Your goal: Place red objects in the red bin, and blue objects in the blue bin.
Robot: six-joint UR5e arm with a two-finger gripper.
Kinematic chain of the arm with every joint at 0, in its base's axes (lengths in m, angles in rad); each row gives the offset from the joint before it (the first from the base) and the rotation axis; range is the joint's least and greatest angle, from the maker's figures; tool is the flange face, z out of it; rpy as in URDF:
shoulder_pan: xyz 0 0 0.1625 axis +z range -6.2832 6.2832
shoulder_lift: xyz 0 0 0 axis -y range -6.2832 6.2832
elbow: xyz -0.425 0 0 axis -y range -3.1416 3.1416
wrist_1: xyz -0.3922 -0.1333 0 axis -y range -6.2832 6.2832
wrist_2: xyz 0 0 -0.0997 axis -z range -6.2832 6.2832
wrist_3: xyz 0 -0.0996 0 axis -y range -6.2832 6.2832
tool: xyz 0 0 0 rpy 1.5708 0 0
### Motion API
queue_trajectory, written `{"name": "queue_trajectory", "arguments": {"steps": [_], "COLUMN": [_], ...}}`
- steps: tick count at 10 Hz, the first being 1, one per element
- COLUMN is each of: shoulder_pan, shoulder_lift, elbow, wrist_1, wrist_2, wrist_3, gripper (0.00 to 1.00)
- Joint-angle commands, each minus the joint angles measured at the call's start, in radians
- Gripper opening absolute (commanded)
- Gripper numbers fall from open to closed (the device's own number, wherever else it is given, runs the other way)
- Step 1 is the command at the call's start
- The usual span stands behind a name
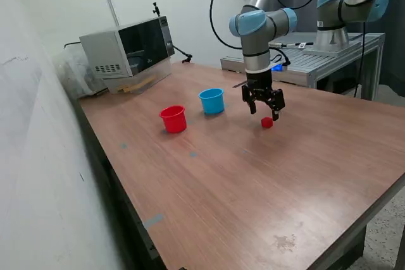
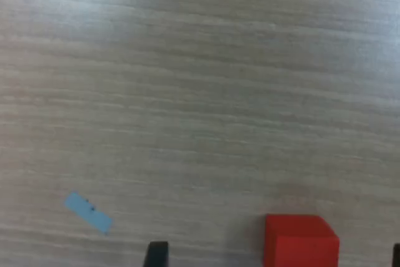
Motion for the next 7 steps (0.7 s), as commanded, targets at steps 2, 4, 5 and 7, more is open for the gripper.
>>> {"name": "queue_trajectory", "arguments": {"steps": [2, 4, 5, 7], "shoulder_pan": [0.001, 0.001, 0.002, 0.002], "shoulder_lift": [0.017, 0.019, 0.019, 0.019], "elbow": [0.0, 0.001, 0.0, -0.017], "wrist_1": [-0.003, -0.003, -0.004, 0.0], "wrist_2": [0.001, 0.001, 0.001, -0.001], "wrist_3": [0.0, -0.001, -0.001, -0.003], "gripper": [0.0, 0.0, 0.0, 0.0]}}
